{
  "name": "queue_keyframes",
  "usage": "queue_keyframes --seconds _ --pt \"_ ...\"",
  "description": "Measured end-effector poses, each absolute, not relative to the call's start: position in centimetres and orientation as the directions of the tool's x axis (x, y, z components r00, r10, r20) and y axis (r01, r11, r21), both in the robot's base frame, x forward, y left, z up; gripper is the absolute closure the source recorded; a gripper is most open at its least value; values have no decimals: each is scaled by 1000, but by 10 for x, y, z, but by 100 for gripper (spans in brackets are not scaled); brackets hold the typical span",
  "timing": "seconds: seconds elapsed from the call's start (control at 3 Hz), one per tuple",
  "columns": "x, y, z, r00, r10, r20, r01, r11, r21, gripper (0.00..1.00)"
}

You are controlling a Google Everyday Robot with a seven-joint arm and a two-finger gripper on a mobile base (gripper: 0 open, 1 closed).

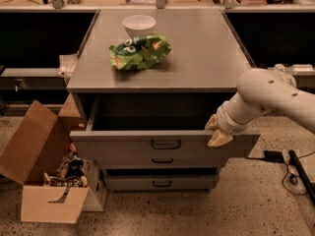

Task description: Open top drawer

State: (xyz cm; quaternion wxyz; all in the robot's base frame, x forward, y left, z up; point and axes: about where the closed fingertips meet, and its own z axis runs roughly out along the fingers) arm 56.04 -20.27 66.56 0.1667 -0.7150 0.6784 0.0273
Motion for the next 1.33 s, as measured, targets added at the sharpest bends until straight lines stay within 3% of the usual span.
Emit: queue_keyframes --seconds 0.33,1.33 --pt "558 -202 665 81 -960 -268 -980 -28 -196 84" --pt "558 -202 665 81 -960 -268 -980 -28 -196 16"
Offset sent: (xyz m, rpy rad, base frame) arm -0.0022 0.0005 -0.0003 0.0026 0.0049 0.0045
